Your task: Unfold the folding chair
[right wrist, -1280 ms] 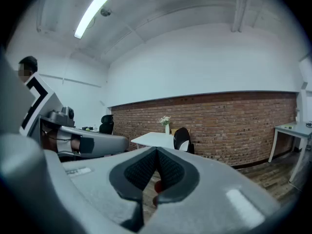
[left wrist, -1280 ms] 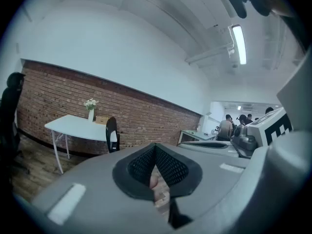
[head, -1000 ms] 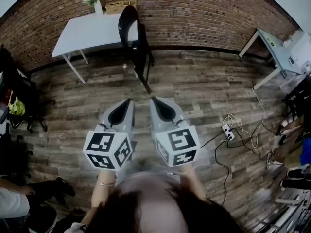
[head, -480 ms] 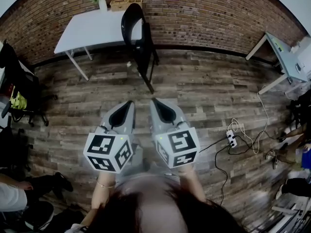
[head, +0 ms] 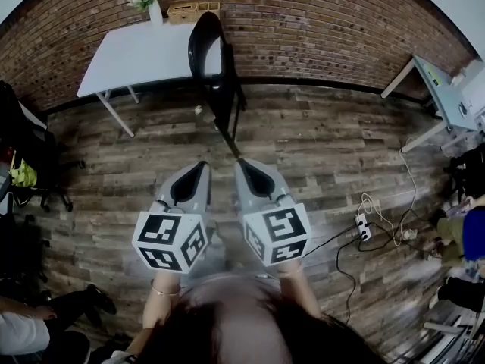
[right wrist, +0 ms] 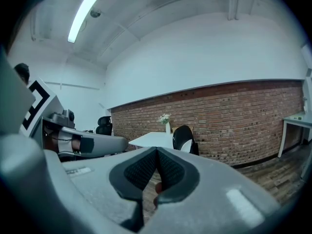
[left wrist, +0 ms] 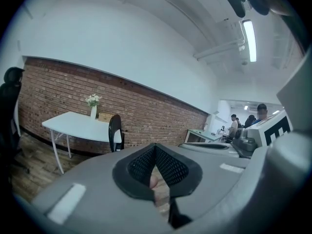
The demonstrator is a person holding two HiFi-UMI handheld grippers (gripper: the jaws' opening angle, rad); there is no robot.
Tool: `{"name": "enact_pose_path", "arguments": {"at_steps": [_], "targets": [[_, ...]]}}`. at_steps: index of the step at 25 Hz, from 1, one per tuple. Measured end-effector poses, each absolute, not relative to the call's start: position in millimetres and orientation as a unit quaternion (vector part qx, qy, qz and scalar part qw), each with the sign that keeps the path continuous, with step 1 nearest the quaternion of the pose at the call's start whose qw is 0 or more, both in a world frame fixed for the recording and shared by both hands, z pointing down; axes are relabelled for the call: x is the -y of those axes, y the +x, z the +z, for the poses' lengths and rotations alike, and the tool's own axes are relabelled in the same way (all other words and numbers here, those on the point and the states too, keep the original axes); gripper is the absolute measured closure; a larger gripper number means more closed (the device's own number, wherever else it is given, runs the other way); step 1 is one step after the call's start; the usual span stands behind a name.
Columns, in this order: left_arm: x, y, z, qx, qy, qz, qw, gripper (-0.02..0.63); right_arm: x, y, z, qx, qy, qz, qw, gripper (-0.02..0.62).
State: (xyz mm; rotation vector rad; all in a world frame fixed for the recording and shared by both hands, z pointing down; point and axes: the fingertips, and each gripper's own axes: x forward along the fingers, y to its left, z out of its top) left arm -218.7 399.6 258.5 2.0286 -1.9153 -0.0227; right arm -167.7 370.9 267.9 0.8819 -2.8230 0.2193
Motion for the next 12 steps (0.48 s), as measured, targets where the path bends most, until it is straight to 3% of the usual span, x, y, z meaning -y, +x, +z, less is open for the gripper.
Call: {"name": "enact_pose_path", "arguments": {"at_steps": [12], "targets": [[-334,-307,256,0.659,0.73,-0.012,0.182,0.609,-307,-254,266,0.943,0.309,0.08,0.093,0.598]]}}
